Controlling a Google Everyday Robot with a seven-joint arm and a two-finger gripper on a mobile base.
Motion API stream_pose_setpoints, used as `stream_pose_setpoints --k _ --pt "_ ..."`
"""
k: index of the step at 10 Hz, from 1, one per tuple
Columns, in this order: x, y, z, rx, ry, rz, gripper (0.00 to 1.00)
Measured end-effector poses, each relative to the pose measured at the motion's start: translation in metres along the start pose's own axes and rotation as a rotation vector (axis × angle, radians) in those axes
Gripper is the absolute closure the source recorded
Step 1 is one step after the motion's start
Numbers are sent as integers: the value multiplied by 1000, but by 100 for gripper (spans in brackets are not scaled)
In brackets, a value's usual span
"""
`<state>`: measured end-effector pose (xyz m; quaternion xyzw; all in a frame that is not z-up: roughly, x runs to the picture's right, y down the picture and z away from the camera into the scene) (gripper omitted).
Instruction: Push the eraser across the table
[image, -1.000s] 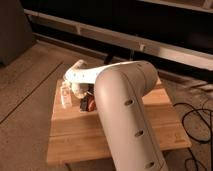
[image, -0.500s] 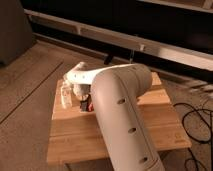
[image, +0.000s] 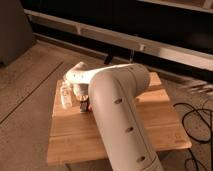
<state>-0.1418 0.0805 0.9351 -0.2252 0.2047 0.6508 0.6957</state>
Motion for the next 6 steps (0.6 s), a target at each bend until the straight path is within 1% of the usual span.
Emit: stream_pose_setpoints --k 2,3,5,6 --pt "11 3 -5 17 2 -1 100" --pt "14 8 -8 19 0 -2 100" --pt "20 27 -17 7 -19 -9 100" --pt "22 32 -19 2 -24 -10 100"
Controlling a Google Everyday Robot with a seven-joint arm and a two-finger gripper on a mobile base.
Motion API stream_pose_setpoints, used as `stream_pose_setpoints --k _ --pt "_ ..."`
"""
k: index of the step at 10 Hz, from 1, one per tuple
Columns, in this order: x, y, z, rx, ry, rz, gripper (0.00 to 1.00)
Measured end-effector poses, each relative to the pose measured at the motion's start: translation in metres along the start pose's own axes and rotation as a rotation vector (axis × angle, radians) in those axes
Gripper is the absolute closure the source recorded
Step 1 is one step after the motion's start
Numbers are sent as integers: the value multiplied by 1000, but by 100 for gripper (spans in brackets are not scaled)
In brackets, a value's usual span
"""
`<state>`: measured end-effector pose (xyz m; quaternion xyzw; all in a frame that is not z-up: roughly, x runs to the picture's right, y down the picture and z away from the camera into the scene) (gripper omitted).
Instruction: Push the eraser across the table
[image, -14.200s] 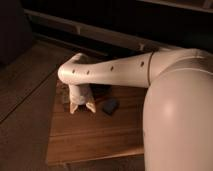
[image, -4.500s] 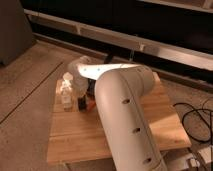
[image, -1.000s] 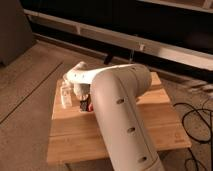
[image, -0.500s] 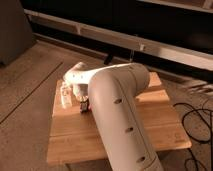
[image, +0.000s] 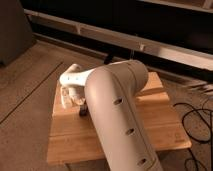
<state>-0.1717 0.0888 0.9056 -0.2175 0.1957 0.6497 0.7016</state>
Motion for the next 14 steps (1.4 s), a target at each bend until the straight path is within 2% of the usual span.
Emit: stream_pose_setpoints --k 2,3,7,9,10,13,14 --pt "5 11 -4 -3 -11 -11 100" --pt "5 10 -7 7 -20 -10 100" --pt "2 -40 -16 97 -20 39 100" --pt "0 -52 -8 135 1 25 100" --pt "0 -51 -4 141 13 15 100" --pt "2 -55 18 193 75 -44 100" --pt "1 -56 21 199 89 -49 100"
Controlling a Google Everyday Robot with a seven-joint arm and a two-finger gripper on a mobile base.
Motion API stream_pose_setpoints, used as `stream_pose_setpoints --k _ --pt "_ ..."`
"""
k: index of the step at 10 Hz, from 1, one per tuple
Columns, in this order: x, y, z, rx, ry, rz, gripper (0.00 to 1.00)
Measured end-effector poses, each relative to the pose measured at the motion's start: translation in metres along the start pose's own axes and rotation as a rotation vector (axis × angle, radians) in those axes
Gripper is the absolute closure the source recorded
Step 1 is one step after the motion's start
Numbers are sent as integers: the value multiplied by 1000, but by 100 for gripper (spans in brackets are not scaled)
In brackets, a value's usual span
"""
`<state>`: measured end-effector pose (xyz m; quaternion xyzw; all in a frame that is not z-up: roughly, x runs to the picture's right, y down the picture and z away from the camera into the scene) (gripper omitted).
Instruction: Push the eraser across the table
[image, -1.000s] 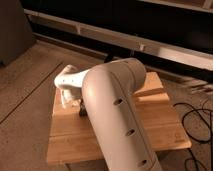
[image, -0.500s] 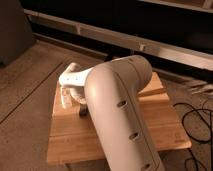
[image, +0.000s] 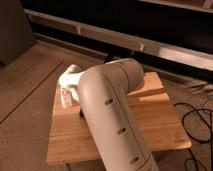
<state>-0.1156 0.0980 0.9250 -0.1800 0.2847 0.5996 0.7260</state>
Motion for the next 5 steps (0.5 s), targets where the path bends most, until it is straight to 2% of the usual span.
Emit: stream_pose_setpoints --k 2,3,5 --pt "-6 6 5 7 9 -18 100" --pt "-12 11 3 3 -2 -25 100" --pt "-20 32 -4 -23 -25 -43 100"
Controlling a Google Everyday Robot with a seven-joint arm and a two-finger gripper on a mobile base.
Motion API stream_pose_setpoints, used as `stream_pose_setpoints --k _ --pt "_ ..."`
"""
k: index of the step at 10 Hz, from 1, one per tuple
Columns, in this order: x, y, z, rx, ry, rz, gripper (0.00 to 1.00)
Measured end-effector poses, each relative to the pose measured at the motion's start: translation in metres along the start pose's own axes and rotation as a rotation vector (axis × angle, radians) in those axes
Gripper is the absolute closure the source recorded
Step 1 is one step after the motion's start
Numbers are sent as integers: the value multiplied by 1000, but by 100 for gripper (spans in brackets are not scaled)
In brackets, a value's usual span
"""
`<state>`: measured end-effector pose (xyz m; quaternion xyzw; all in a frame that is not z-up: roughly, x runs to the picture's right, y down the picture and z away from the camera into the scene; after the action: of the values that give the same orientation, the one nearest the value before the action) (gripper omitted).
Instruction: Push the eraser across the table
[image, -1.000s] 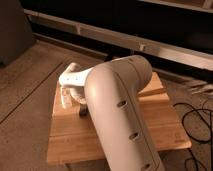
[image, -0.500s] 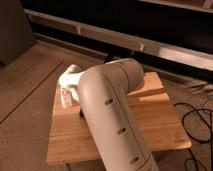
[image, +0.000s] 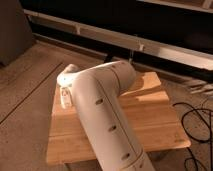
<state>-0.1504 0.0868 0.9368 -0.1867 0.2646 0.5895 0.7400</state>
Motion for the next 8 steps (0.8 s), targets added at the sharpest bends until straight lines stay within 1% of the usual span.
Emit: stream_pose_setpoints --k 3,4,5,7,8 --pt "-8 41 -14 -86 -37 -5 100" --pt "-9 58 -20 -128 -49 1 100" --pt "-10 66 -23 -162 -55 16 100" --pt "-11 70 -29 -215 -67 58 100" --pt "-17 65 -39 -270 -97 110 100"
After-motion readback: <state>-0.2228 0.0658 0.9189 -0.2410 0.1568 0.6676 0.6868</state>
